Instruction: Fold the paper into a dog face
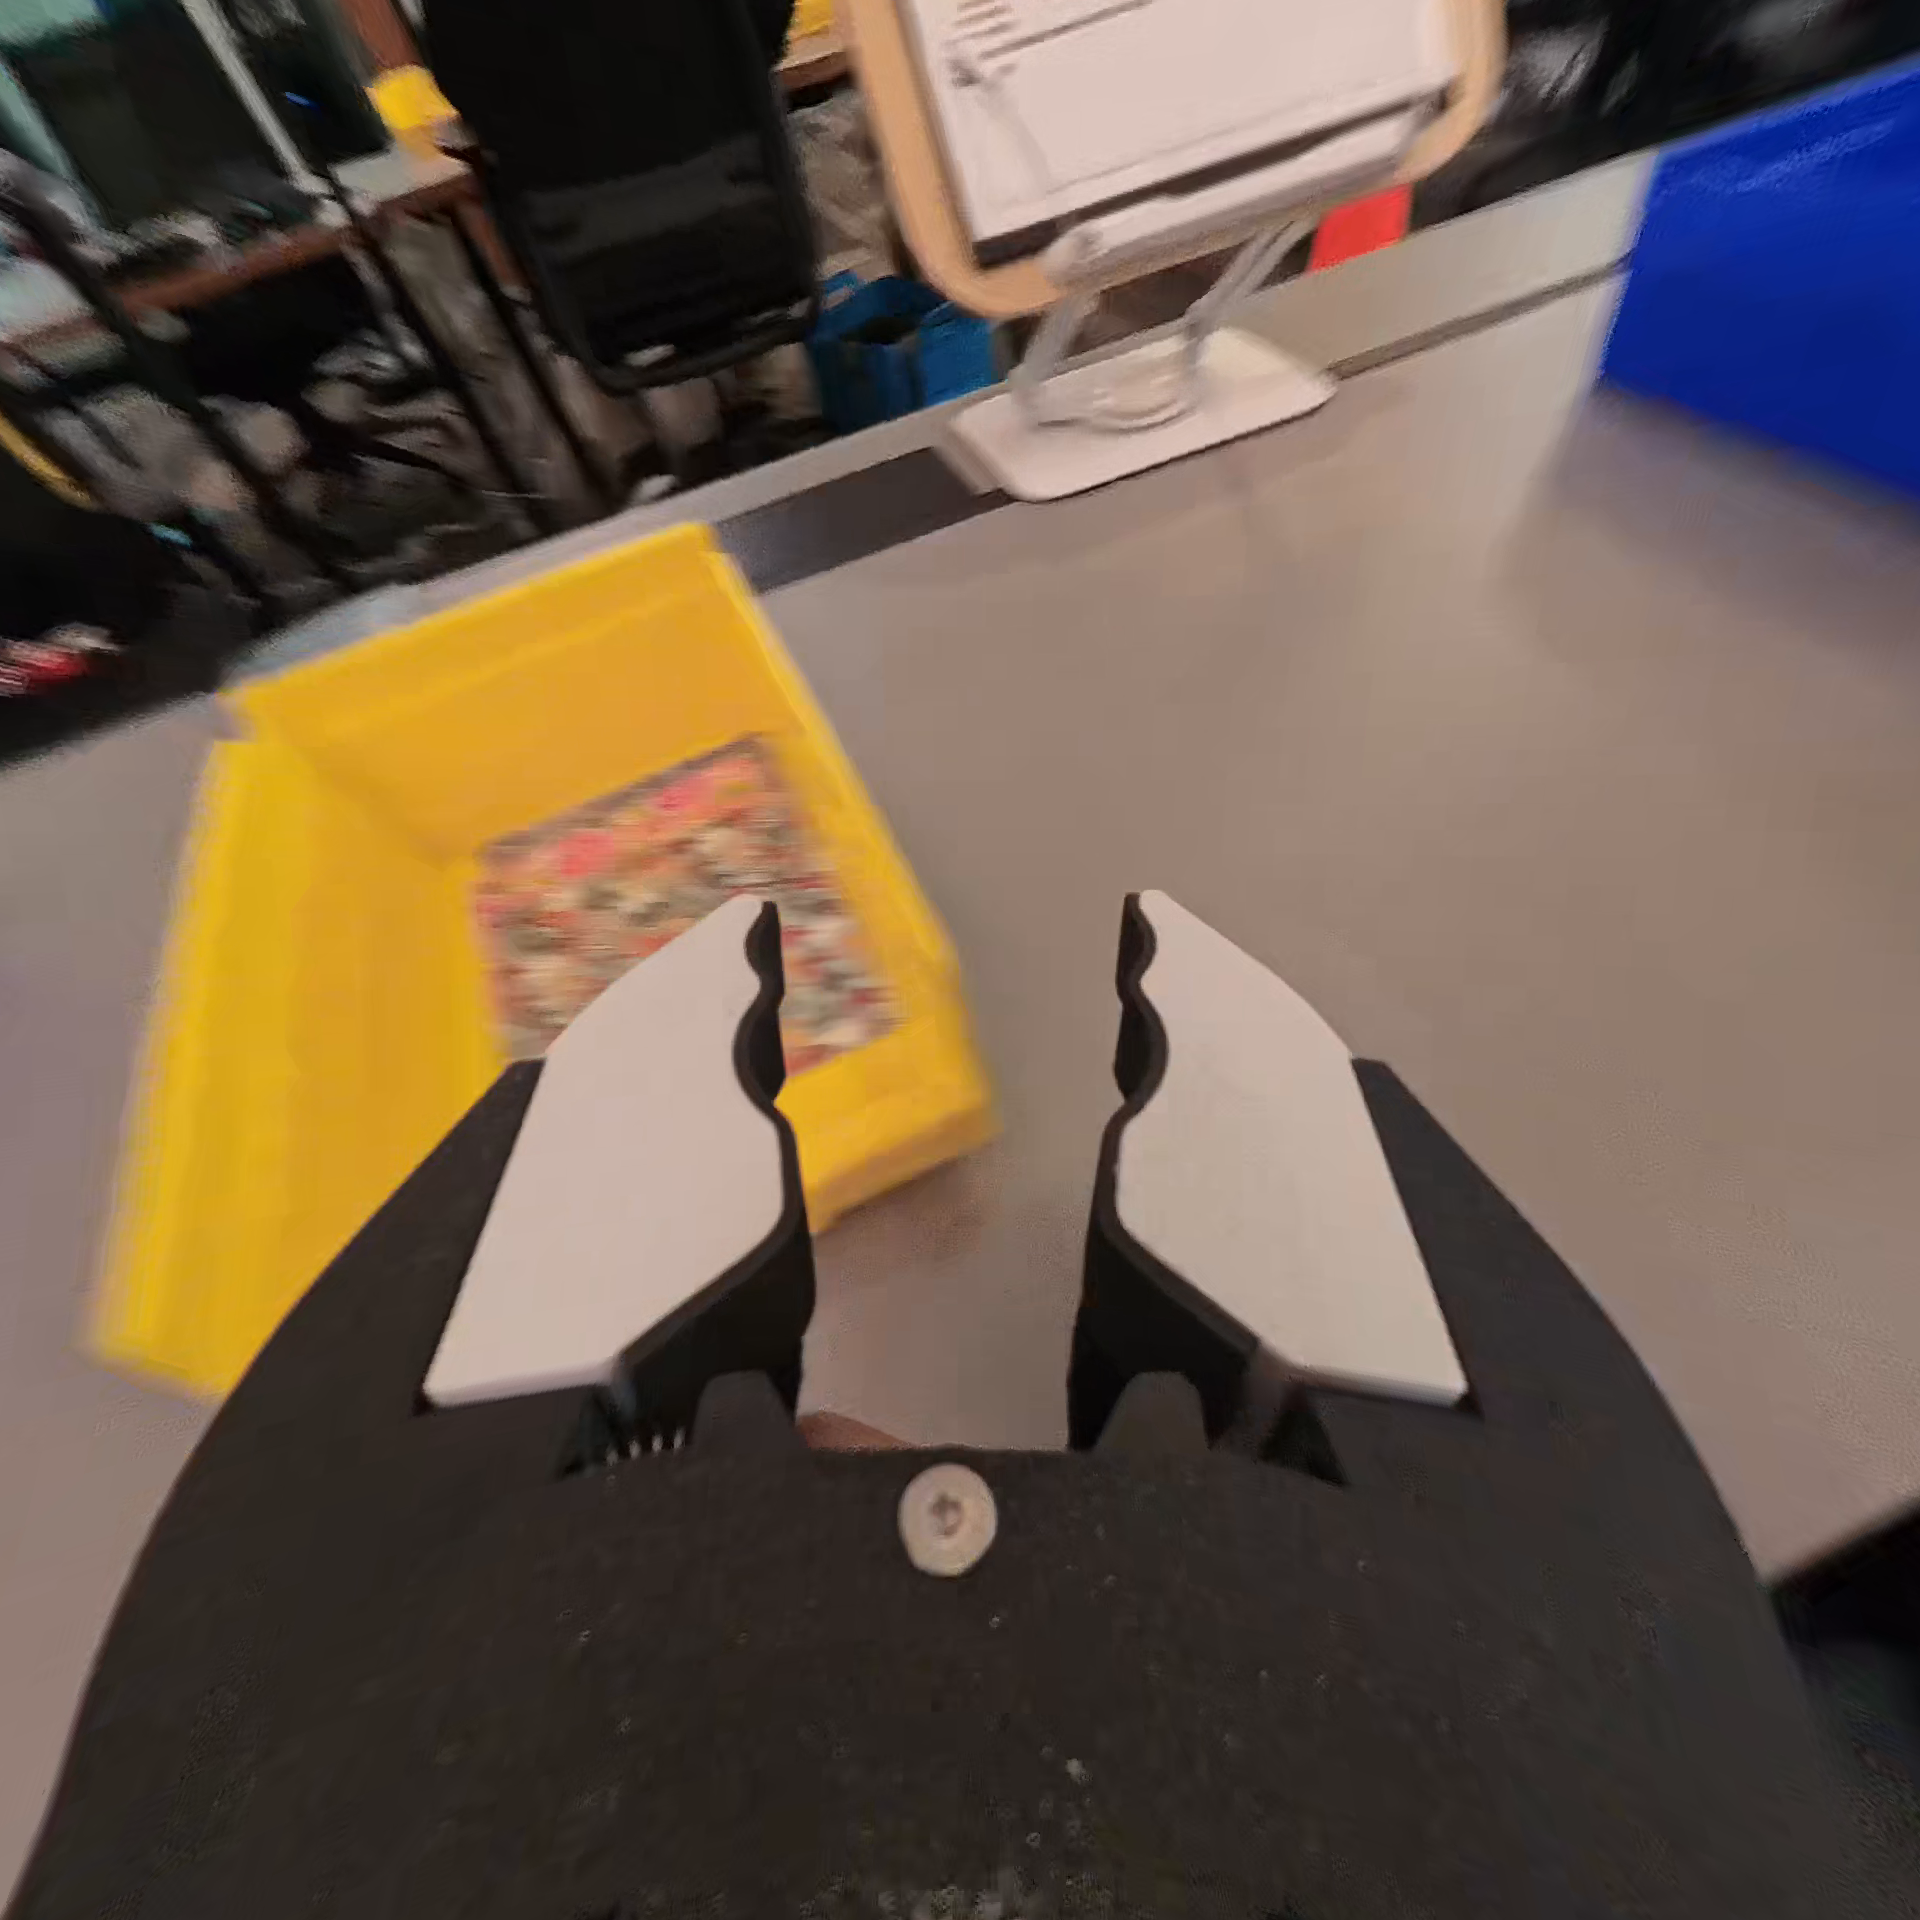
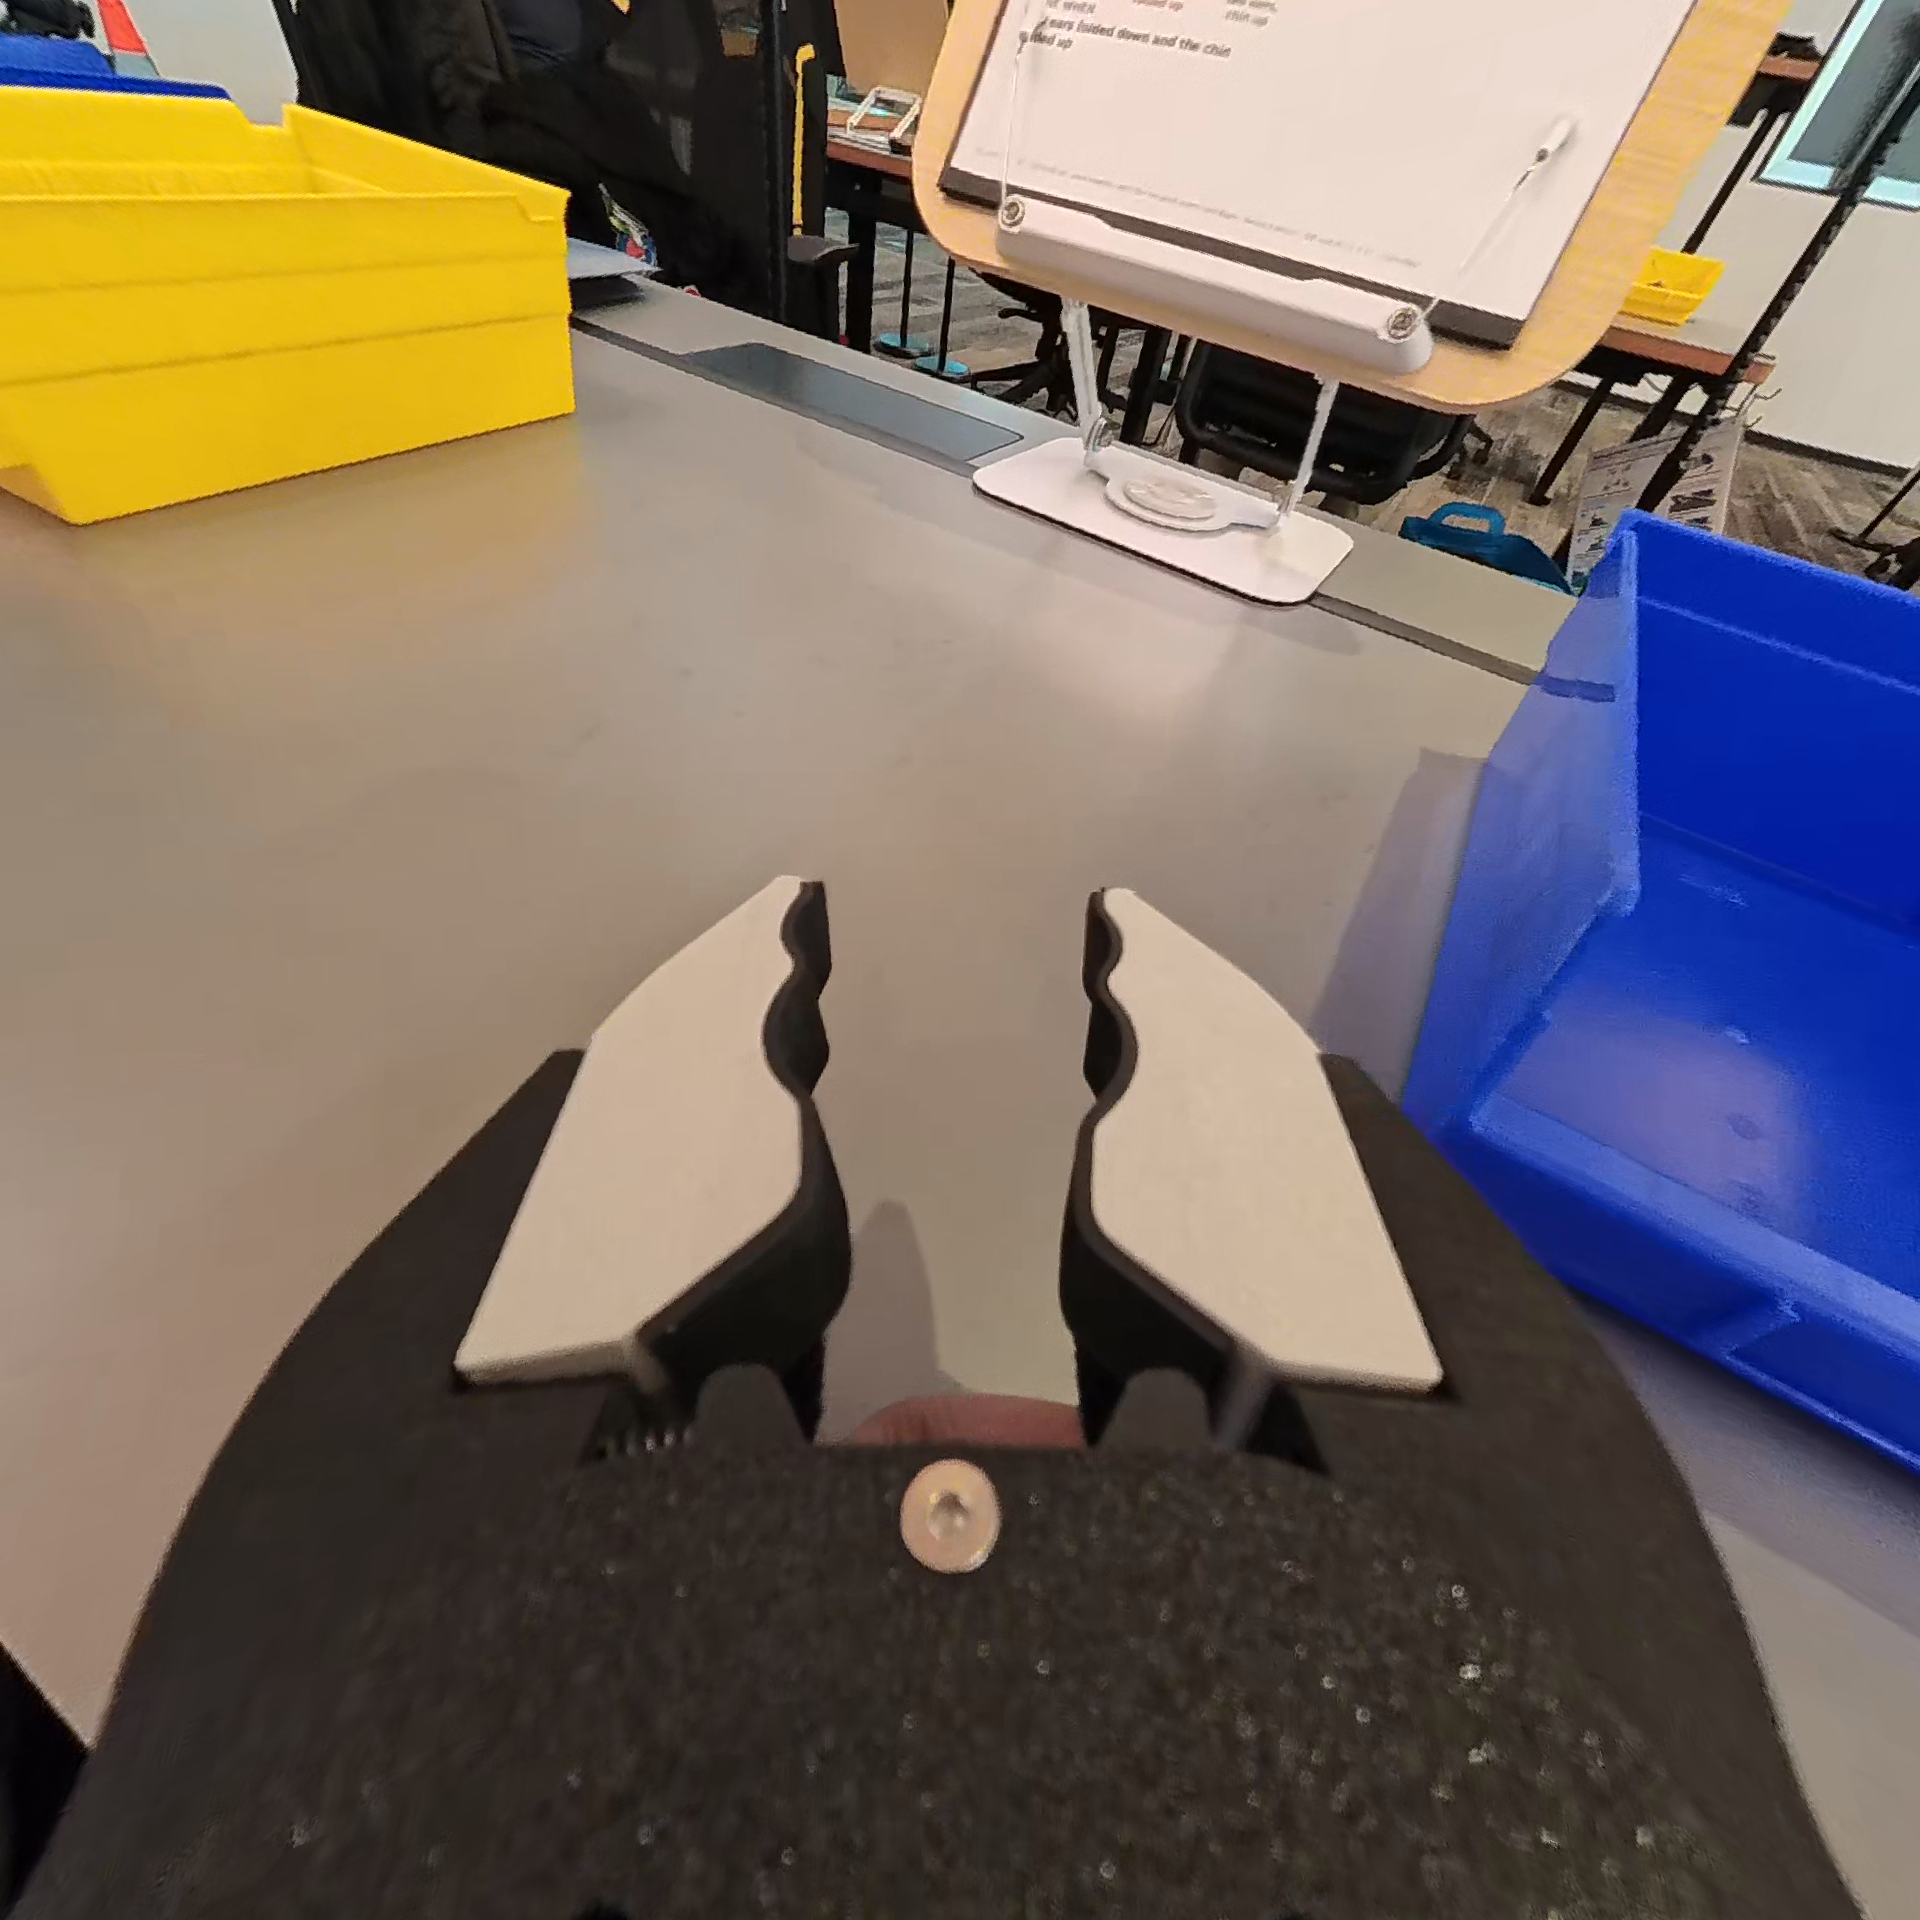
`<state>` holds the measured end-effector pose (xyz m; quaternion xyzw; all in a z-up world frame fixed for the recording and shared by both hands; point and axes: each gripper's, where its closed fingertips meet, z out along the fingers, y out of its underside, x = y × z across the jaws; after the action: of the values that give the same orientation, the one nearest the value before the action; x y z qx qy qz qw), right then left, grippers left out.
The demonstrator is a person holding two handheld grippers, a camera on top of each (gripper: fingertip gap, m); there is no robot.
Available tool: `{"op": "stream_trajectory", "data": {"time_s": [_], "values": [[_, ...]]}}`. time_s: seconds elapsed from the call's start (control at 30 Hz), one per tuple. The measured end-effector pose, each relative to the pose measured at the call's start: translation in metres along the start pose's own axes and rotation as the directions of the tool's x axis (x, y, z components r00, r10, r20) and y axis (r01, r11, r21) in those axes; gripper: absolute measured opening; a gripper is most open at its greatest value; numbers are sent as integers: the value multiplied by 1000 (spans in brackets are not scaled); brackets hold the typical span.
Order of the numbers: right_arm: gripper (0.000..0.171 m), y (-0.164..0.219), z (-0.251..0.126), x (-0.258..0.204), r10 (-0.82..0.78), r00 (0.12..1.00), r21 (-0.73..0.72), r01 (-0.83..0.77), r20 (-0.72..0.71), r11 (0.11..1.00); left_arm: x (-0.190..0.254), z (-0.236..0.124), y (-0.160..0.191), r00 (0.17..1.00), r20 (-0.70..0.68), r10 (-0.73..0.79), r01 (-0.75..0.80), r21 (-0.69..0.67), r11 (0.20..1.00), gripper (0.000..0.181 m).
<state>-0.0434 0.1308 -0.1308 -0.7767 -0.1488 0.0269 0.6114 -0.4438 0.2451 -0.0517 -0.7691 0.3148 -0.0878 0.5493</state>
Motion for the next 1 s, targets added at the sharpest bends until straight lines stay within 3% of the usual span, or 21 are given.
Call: {"op": "stream_trajectory", "data": {"time_s": [0.1, 0.2, 0.3, 0.37, 0.53, 0.63, 0.83, 1.0], "values": [[47, 0, 0, -2, -2, 1000, -3, 2, 8, 1000, -51, 7, 10, 982, 59, 180, -169, -155, 973, 65], [47, -1, 0, -4, 9, 1000, 0, -9, 20, 1000, -75, 26, 35, 968, -17, 250, -241, -336, 911, 67], [47, -2, 0, -4, 8, 1000, 4, -9, 26, 1000, -91, 47, 62, 919, -134, 370, -387, -486, 784, 71], [47, -1, 1, -4, 8, 999, 4, -8, 31, 1000, -97, 60, 73, 850, -226, 477, -519, -517, 681, 71], [47, -2, 1, -5, 44, 998, 7, -44, 49, 999, -90, 82, 100, 686, -499, 529, -727, -474, 496, 69], [47, -4, 1, -6, 59, 997, 11, -60, 59, 998, -85, 87, 110, 592, -610, 527, -805, -413, 425, 66], [47, -6, 0, -13, 71, 995, 12, -73, 76, 997, -84, 97, 119, 414, -730, 544, -908, -291, 300, 55], [47, -5, -1, -19, 74, 994, 3, -75, 84, 997, -85, 102, 134, 321, -778, 541, -945, -221, 243, 51]]}}
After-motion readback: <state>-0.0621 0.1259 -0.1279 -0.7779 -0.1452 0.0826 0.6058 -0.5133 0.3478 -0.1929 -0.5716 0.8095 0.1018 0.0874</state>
